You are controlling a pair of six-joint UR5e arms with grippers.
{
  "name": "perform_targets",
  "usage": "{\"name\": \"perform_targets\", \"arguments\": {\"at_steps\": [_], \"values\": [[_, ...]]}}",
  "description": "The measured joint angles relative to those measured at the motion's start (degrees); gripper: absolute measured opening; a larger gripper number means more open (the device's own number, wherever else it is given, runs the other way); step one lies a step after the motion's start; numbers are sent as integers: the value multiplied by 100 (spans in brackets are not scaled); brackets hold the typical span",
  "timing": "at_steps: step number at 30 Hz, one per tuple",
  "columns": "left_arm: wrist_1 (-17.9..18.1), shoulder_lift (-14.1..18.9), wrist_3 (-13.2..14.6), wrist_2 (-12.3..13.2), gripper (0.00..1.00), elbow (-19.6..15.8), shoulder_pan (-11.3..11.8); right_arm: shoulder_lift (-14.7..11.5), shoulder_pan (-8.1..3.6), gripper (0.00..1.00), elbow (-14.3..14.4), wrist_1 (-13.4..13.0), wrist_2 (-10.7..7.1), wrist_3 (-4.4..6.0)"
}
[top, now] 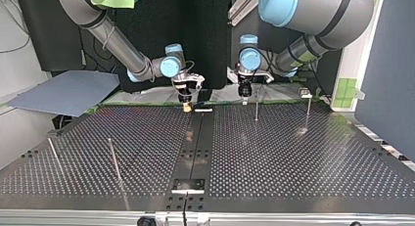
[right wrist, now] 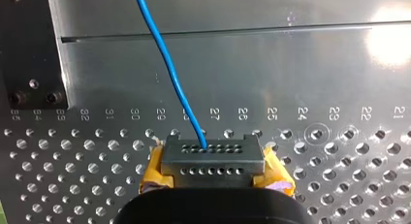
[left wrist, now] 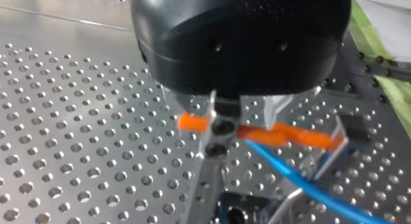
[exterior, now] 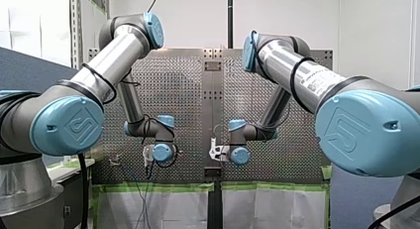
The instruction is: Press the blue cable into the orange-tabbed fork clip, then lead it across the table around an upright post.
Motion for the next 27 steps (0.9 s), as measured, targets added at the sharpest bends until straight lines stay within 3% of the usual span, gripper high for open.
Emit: {"name": "perform_targets", "arguments": {"at_steps": [1,2,4,18,23,27], "values": [[3,0,-4,22,11,0,-2,0,1,0,0,-3,0,0],[5,1,-5,47,3,0,-4,0,2,0,0,-5,0,0],[6,1,-5,67,0,0,-5,0,4,0,0,-10,0,0],[-1,4,49,70,0,7,-13,0,8,0,0,-13,3,-3],[-111,24,238,-42,0,68,-39,-4,7,0,-56,22,1,-26],[-295,141,428,-164,0,105,-87,-22,2,0,-137,126,2,-109]]}}
